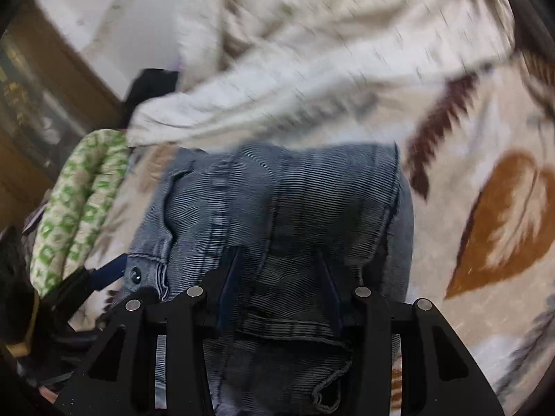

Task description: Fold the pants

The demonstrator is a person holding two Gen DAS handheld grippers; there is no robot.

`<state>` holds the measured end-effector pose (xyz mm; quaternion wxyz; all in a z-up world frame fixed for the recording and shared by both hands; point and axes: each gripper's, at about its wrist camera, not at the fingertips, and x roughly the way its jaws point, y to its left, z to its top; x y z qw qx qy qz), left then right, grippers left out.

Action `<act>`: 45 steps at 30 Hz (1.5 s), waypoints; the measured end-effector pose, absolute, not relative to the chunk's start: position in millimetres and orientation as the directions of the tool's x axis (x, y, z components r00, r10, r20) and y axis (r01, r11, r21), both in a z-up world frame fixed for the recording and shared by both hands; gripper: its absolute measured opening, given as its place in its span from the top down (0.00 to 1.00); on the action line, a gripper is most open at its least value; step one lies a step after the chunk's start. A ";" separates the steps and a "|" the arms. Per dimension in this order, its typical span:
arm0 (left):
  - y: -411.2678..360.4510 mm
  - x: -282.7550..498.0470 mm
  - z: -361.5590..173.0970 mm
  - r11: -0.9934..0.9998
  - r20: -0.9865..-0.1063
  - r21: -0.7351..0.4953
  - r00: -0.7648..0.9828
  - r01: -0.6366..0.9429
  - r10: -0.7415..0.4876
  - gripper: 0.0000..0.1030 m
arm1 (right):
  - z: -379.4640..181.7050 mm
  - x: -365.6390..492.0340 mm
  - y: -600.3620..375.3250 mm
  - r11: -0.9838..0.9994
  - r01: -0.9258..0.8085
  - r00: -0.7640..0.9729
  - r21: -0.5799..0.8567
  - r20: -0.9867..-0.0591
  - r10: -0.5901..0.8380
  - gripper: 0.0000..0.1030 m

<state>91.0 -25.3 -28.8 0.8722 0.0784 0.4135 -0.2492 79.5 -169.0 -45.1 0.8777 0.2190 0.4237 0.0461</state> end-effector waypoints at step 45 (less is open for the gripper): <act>55.2 -7.1 36.4 0.979 -0.570 0.145 0.821 0.141 -0.034 0.00 | 11.5 -136.8 -55.2 0.990 0.112 0.919 0.084 -0.389 -0.071 0.09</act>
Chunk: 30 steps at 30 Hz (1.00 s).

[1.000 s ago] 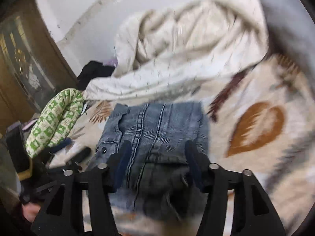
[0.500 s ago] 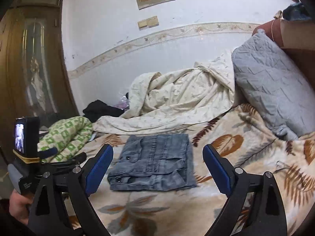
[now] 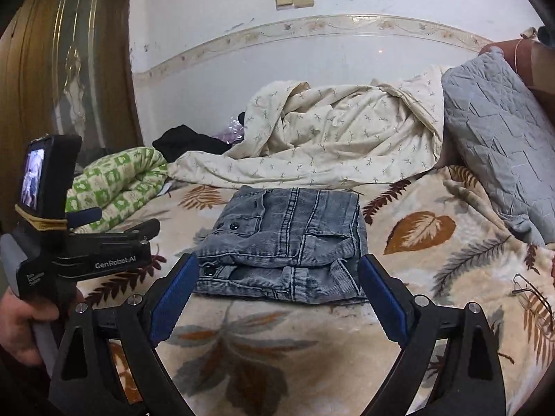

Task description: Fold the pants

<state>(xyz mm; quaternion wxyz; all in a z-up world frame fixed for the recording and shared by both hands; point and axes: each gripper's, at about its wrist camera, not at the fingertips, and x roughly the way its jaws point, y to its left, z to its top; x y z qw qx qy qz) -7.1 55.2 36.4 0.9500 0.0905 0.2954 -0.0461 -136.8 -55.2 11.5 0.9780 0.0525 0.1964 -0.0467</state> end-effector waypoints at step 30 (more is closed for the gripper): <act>58.0 -9.9 38.3 0.980 -0.552 0.153 0.834 0.129 -0.024 0.00 | 3.4 -128.6 -75.7 0.972 0.223 0.886 0.079 -0.433 -0.168 0.09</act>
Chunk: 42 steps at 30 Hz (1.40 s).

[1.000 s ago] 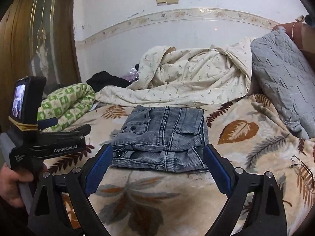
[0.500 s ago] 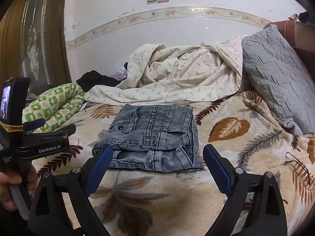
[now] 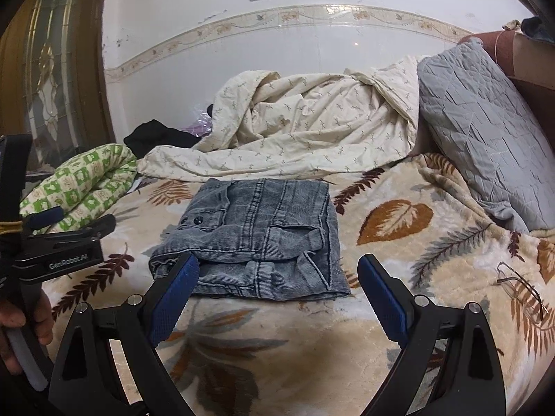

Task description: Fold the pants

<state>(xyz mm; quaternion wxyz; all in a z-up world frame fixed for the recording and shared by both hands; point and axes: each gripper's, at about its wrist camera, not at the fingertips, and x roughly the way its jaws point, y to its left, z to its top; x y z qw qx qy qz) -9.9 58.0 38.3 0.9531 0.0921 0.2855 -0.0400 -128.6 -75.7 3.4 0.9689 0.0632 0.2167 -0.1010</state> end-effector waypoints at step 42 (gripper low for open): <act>218.1 46.5 38.8 0.966 -0.593 0.056 0.771 -0.251 0.234 0.00 | -32.3 -103.4 -237.0 0.739 0.645 0.657 0.195 -0.634 -0.407 0.09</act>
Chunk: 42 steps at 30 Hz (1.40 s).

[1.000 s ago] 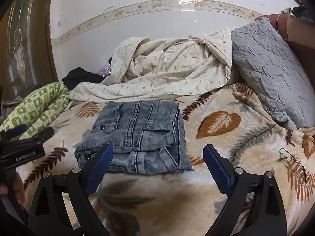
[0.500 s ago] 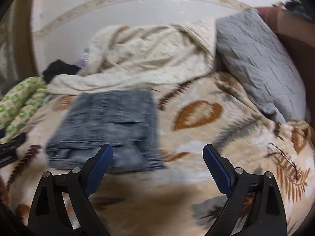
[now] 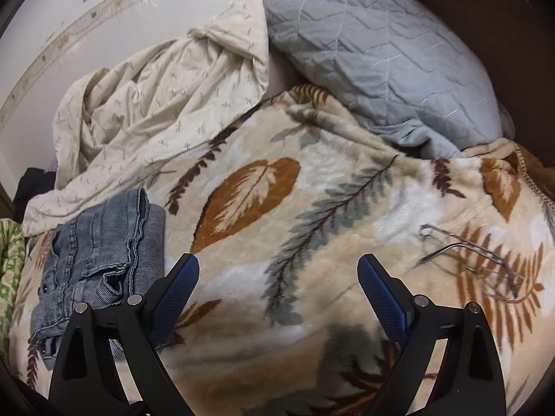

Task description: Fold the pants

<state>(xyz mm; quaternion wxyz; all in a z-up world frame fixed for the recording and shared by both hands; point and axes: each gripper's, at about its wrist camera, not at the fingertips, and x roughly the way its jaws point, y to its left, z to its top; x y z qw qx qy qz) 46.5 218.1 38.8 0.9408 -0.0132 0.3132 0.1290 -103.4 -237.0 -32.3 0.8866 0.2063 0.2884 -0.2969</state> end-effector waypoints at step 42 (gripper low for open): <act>108.0 117.9 -61.8 0.993 -0.828 0.079 0.560 0.087 0.017 0.00 | -89.8 -43.3 -250.1 0.788 0.615 0.490 0.001 -0.784 -0.382 0.00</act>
